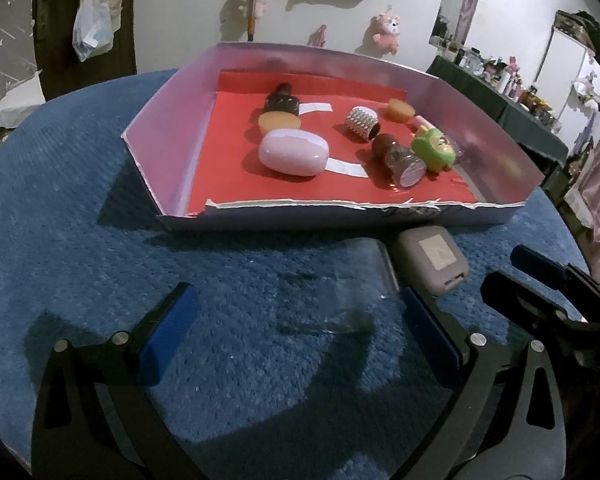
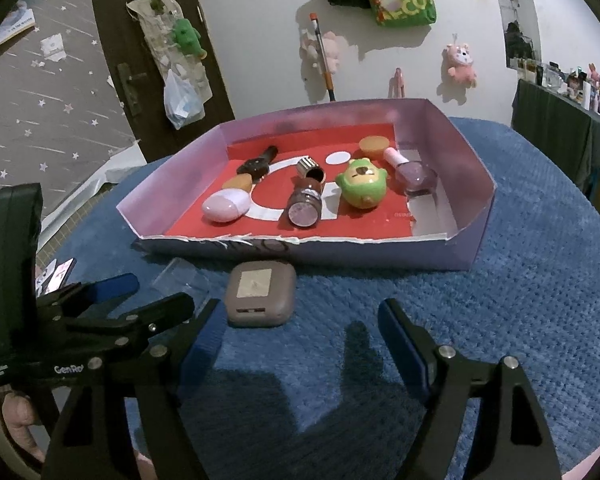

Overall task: Organize rigid objects
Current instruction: 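Grasp the clear glass cup with the left gripper while the right grasps the taupe earbud case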

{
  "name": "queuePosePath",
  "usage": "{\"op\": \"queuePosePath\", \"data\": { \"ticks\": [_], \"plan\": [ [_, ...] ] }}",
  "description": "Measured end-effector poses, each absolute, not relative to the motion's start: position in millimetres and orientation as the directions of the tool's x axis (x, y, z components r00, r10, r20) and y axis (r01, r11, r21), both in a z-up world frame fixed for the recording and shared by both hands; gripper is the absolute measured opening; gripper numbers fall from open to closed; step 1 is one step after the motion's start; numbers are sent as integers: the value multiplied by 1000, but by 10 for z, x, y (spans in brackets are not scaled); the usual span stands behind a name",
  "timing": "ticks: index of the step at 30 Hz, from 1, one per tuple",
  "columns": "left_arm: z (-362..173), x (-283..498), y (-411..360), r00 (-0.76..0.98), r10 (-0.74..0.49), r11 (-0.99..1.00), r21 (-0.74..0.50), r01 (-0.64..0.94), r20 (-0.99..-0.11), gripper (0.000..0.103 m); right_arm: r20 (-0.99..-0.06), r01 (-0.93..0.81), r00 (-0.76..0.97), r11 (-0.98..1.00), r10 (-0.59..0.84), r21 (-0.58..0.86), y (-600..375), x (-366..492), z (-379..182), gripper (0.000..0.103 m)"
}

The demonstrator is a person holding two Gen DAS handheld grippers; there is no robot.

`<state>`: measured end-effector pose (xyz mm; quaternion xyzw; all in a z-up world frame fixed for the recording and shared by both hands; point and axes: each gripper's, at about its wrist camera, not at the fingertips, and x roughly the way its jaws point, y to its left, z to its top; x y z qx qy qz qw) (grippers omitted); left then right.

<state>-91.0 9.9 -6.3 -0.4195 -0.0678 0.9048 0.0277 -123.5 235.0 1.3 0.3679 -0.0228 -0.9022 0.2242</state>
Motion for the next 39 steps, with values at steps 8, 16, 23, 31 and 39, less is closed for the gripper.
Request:
{"op": "queuePosePath", "data": {
  "ticks": [8, 16, 23, 31, 39],
  "plan": [
    [-97, -956, 26, -647, 76, -990, -134, 41, -758, 103, -674, 405, -615, -897, -410, 176, 2209, -1307, -69, 81],
    [-88, -969, -94, -652, 86, -986, -158, 53, -753, 99, -690, 433, -606, -892, -397, 133, 2045, -1360, -133, 80],
    [-82, -993, -202, -655, 106, -981, -185, 53, -748, 99, -702, 447, -603, -890, -379, 97, 1945, -1401, -183, 76],
    [-63, -981, -203, -663, 126, -980, -195, 31, -738, 89, -725, 455, -615, -890, -311, -5, 1764, -1437, -192, 68],
    [-53, -965, -69, -654, 203, -972, -231, -43, -729, 50, -722, 463, -607, -886, -332, 18, 1783, -1412, -174, 56]
  ]
}}
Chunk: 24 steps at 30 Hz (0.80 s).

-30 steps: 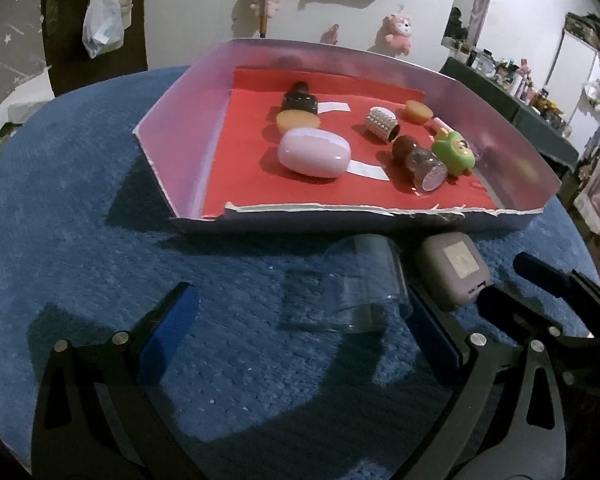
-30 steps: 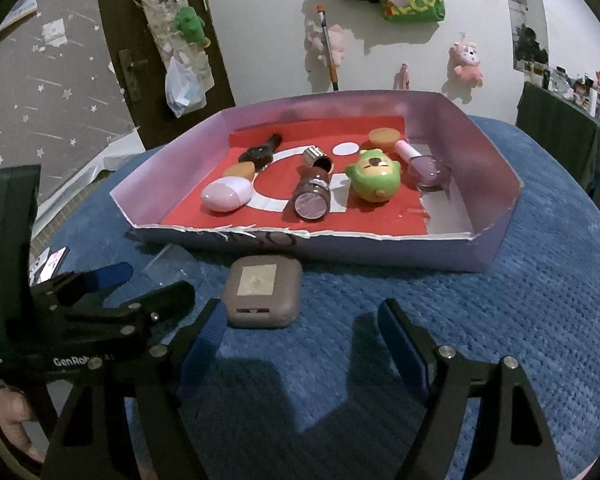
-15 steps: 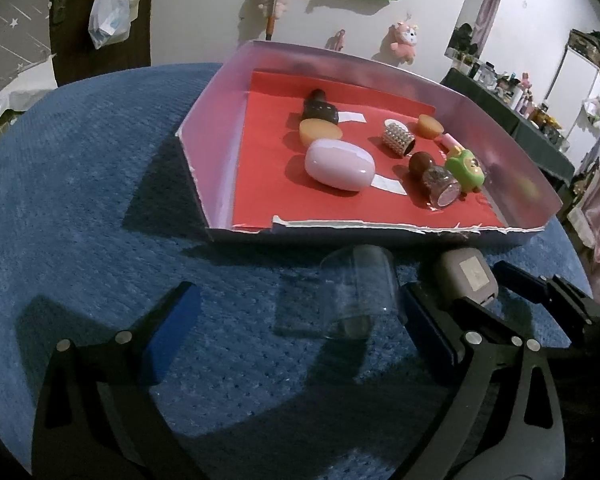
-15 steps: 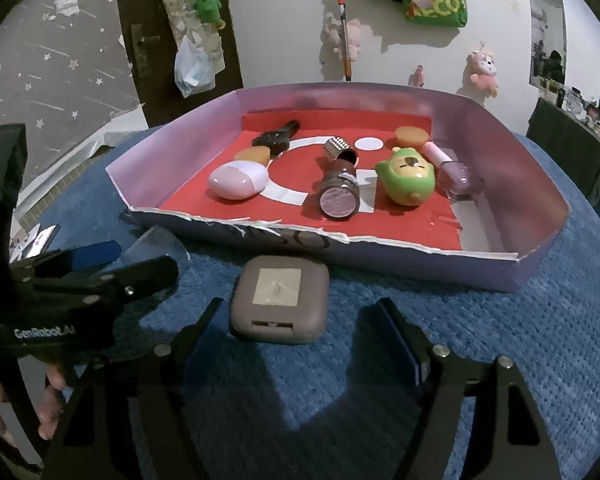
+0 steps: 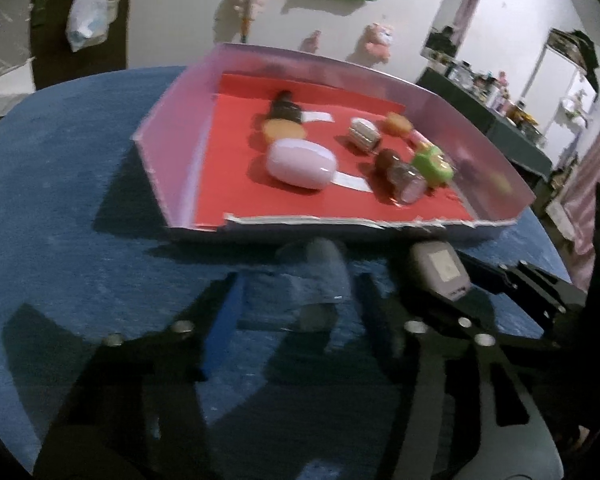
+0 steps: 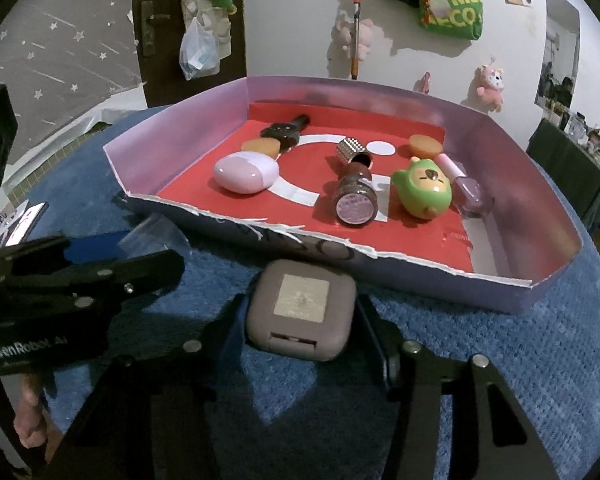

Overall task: Organize rigid objects
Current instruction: 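Grasp the clear glass cup with the left gripper while the right grasps the taupe earbud case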

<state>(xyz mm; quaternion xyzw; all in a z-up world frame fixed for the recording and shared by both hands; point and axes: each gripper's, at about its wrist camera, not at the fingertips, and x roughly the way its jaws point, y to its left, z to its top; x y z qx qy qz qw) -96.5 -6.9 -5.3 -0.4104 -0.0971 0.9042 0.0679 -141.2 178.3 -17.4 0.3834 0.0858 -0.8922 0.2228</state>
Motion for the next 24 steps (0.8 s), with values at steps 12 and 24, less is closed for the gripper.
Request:
{"op": "queuePosePath", "data": {
  "ticks": [12, 24],
  "plan": [
    [-47, -912, 61, -652, 211, -973, -219, -71, -729, 38, -716, 437, -605, -897, -348, 66, 2000, -1312, -111, 56],
    [74, -766, 141, -671, 232, -969, -228, -96, -704, 38, -674, 437, -597, -881, -435, 181, 2247, -1181, 78, 56]
  ]
}}
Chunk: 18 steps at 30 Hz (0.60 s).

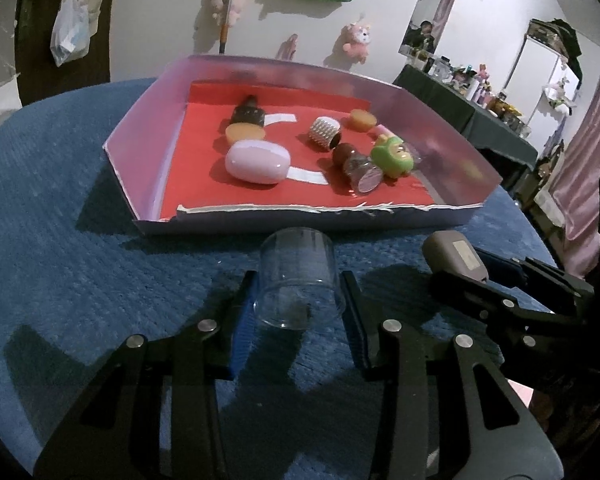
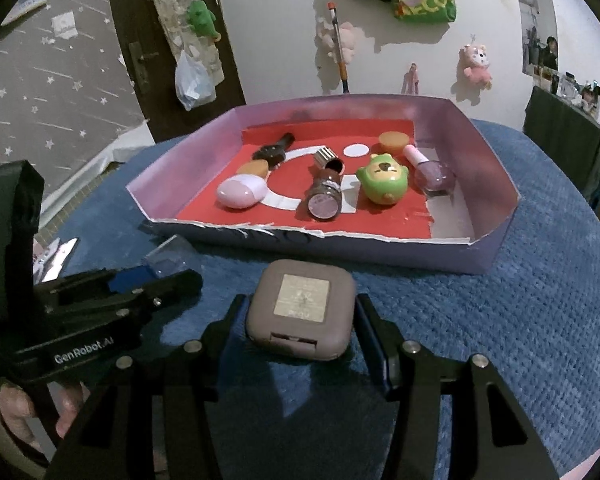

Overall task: Organize rigid objects
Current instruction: 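Grasp the clear glass cup with the left gripper while the right grasps the taupe earbud case, then carry the glass cup and taupe earbud case over the red tray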

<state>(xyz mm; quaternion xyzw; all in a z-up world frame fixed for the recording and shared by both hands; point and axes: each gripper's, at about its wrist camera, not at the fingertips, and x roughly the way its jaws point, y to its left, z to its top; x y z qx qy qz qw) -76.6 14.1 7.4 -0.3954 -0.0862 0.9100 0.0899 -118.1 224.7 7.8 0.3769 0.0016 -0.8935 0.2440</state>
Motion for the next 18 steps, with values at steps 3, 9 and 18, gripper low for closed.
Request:
{"op": "queuePosePath", "data": {
  "ticks": [3, 9, 18],
  "plan": [
    [128, -722, 149, -681, 235, -968, -231, -100, -694, 38, -661, 446, -600, -874, -451, 192, 2267, -1133, 137, 56],
    [232, -634, 173, -699, 238, -967, -230, -108, -674, 38, -639, 459, -601, -861, -481, 216, 2294, -1052, 221, 56],
    [379, -621, 196, -717, 249, -965, -232, -124, -651, 38, -615, 476, -620, -857, -488, 200, 2278, -978, 343, 56]
  ]
}}
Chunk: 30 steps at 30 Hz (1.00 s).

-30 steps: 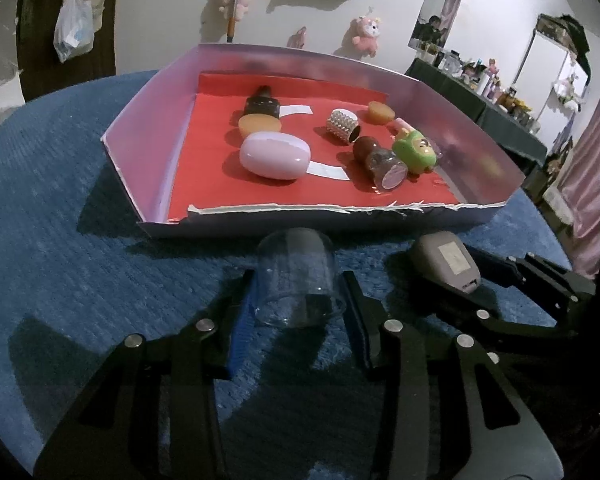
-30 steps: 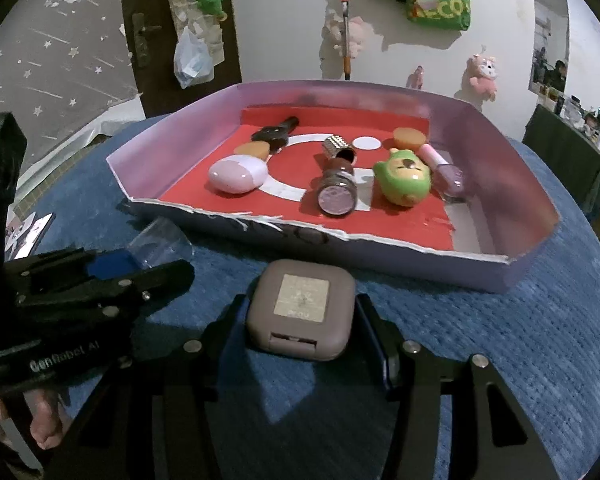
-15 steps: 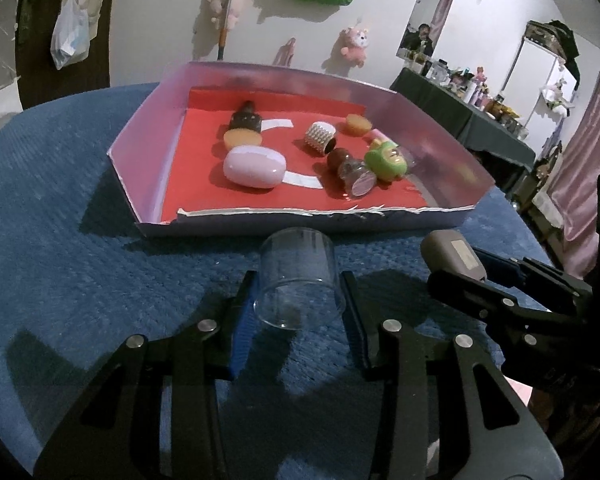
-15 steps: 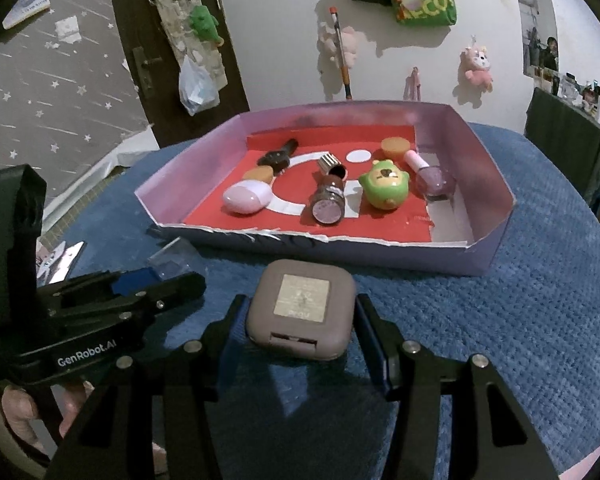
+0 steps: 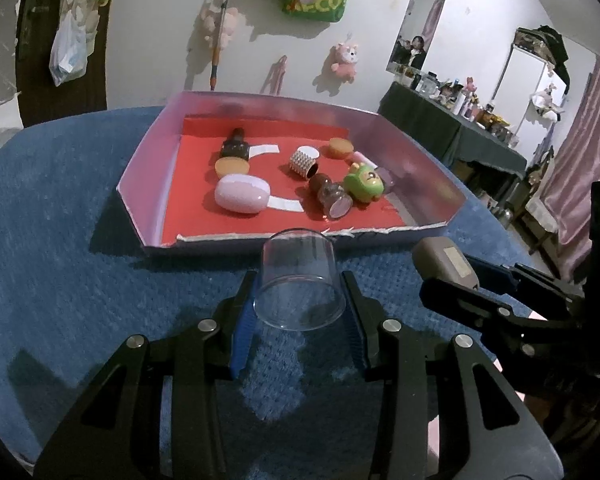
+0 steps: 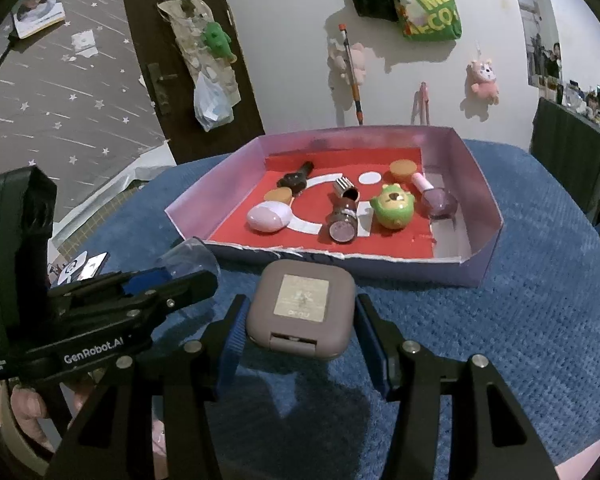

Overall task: Organize rigid objects
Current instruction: 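Carry the glass cup and taupe earbud case over the red tray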

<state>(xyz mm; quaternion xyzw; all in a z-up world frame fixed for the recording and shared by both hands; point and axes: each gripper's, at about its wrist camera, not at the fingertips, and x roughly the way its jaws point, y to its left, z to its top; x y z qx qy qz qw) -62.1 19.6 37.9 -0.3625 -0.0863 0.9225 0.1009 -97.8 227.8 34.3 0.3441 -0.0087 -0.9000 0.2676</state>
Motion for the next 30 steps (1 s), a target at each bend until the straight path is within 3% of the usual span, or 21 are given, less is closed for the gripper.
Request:
{"op": "queuePosePath", "data": {
  "ticks": [18, 30],
  "plan": [
    [517, -1050, 157, -711, 244, -967, -222, -126, -659, 37, -606, 498, -618, -846, -501, 191, 2235, -1349, 515, 56],
    [334, -1425, 38, -644, 249, -965, -241, -102, -724, 37, -673, 513, -521, -823, -525, 244, 2080, -1911, 395, 56]
  ]
}}
